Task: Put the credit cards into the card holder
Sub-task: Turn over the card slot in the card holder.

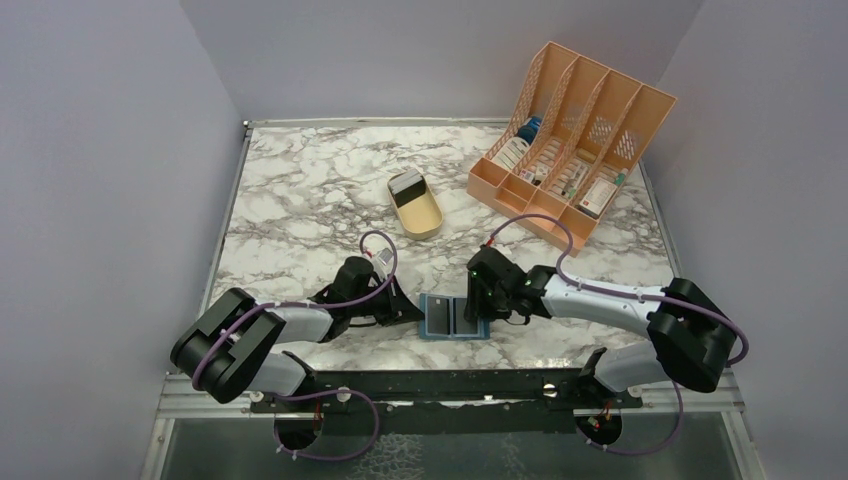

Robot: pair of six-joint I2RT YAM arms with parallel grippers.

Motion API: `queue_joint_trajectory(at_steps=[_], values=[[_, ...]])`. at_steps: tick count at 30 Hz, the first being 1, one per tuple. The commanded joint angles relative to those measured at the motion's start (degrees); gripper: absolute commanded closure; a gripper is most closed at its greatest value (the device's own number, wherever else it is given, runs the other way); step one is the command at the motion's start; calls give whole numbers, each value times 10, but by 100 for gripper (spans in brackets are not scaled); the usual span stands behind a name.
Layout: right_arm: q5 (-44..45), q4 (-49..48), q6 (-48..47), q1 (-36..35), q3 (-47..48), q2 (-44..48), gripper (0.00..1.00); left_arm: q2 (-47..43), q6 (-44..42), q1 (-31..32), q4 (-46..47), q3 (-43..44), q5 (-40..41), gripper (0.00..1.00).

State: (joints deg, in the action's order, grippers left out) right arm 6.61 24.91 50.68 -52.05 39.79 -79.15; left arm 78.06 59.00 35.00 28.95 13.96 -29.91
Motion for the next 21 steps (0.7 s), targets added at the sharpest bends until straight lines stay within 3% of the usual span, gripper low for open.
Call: queue_joint_trajectory(at_steps=[1,21], values=[[12,9,-7,-1,22,9,57,-4,-1,2,7,-6,16,100],[-28,-36,-4,-1,7,-11,59,-12,0,2,7,-11,17,100]])
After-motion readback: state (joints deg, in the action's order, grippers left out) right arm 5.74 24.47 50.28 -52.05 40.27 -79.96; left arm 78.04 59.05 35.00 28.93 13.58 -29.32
